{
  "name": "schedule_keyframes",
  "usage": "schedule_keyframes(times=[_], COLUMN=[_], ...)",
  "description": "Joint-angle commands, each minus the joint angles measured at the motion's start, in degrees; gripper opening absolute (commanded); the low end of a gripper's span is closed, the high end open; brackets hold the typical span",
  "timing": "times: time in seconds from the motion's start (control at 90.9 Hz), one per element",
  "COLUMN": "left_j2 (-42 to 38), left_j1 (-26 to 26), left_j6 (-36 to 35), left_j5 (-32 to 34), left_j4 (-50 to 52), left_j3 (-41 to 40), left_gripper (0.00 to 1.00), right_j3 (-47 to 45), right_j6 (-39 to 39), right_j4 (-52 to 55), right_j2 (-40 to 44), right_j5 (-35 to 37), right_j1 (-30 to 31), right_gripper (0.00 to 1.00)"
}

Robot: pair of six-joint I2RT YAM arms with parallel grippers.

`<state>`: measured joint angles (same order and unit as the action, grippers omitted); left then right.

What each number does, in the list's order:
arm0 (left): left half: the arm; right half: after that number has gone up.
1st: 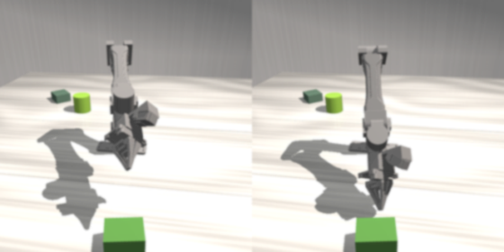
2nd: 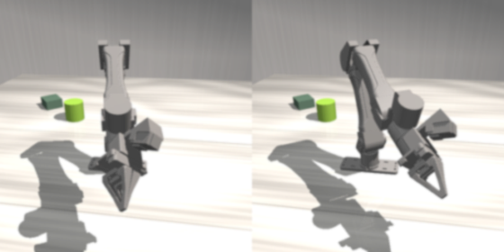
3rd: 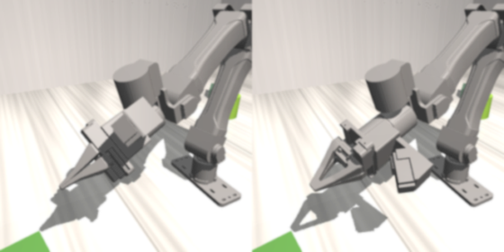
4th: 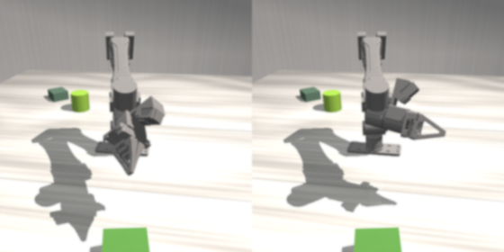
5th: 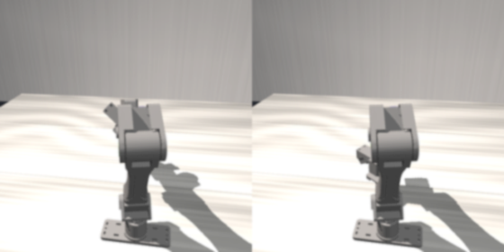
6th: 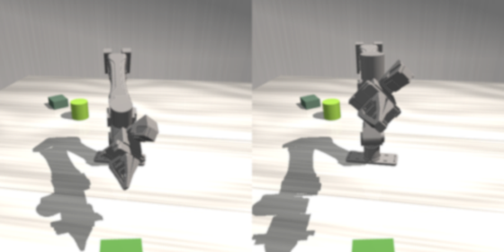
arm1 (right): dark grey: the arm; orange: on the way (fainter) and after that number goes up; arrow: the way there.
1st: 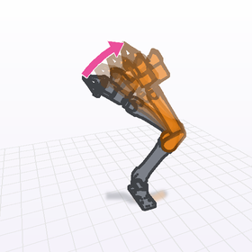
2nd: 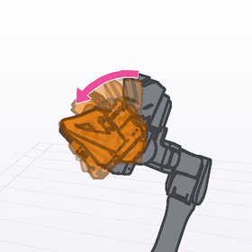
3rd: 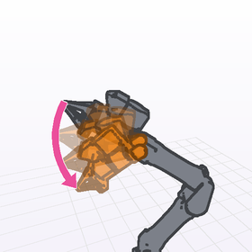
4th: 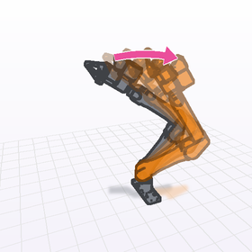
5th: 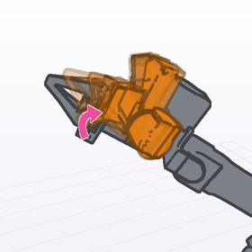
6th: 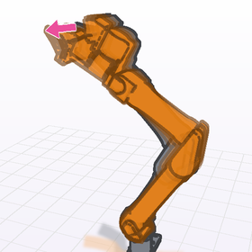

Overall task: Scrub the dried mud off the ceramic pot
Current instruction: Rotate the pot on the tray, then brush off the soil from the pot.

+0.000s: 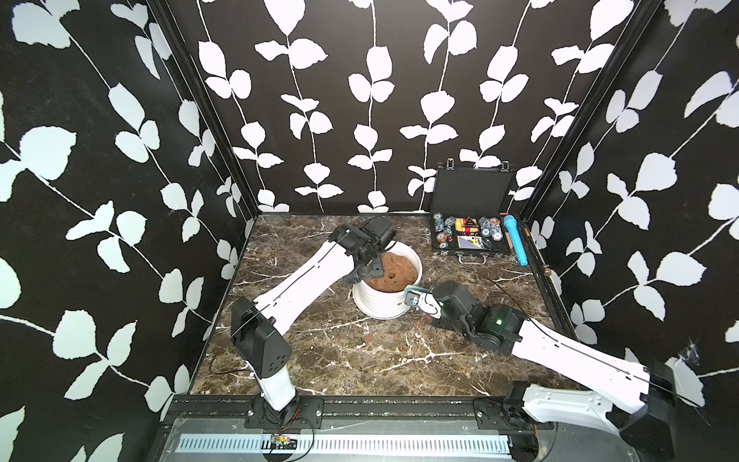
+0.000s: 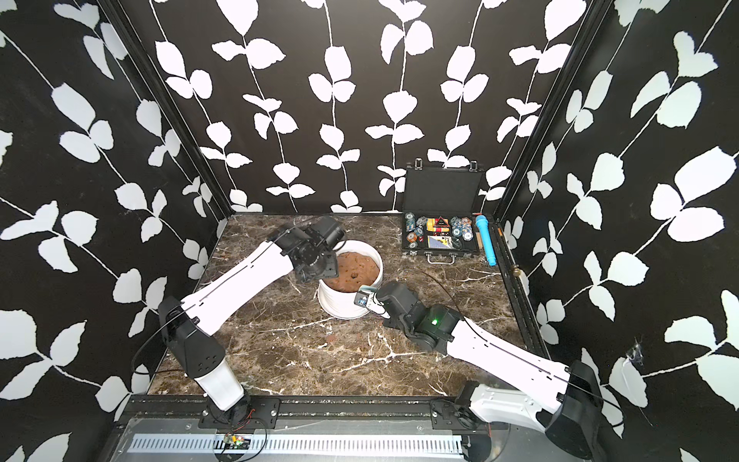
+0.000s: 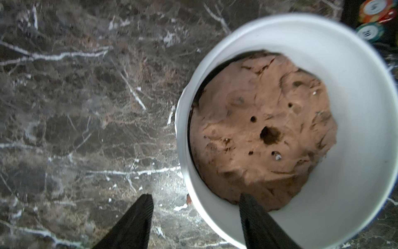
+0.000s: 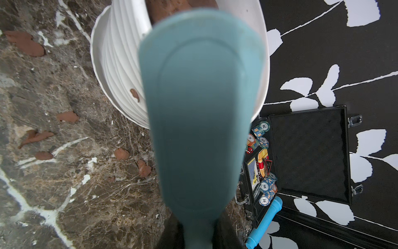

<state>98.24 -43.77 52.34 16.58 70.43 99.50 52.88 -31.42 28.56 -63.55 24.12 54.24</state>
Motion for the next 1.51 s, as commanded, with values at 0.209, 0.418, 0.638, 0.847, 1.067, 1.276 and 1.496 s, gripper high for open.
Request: schedule_keyframes(times=[0.209, 0.418, 0.638, 0.847, 1.067, 1.276, 1.496], left_j2=[-1.2, -0.44, 1.29, 4.41, 7.71, 8.73, 8.52], left_j1=[-1.83, -2.0, -1.94, -1.2, 0.31, 1.14, 1.36], left_j6=[15.51, 14.79, 12.02, 6.8, -0.18, -1.8, -1.89], left_j5=[-1.64, -1.0, -0.19, 2.59, 3.29, 3.52, 3.07], left_j4=[-2.62, -2.63, -2.64, 0.62, -0.69, -0.81, -0.93], left_j3=[-8.12, -7.45, -6.77, -0.97, 3.16, 4.89, 4.12], left_gripper=[0.59, 0.25, 0.0, 0.0, 0.0, 0.0, 0.0], right_j3=[0.18, -0.15, -0.38, -1.33, -5.25, 1.57, 6.54], right_j6=[-0.37, -0.4, -0.64, -3.18, -4.19, -0.31, 4.32], right_j4=[-0.34, -0.51, -0.1, -0.52, -7.17, -6.79, -4.67], right_j2=[3.45, 3.71, 4.07, 1.62, -3.2, -18.65, -25.9], right_j5=[-0.77, -1.24, -4.82, -1.97, 14.34, 32.17, 37.65], right_j1=[-1.2, -1.31, -1.31, 4.23, 16.68, 18.95, 20.64], right_gripper=[0.0, 0.0, 0.0, 0.0, 0.0, 0.0, 0.0])
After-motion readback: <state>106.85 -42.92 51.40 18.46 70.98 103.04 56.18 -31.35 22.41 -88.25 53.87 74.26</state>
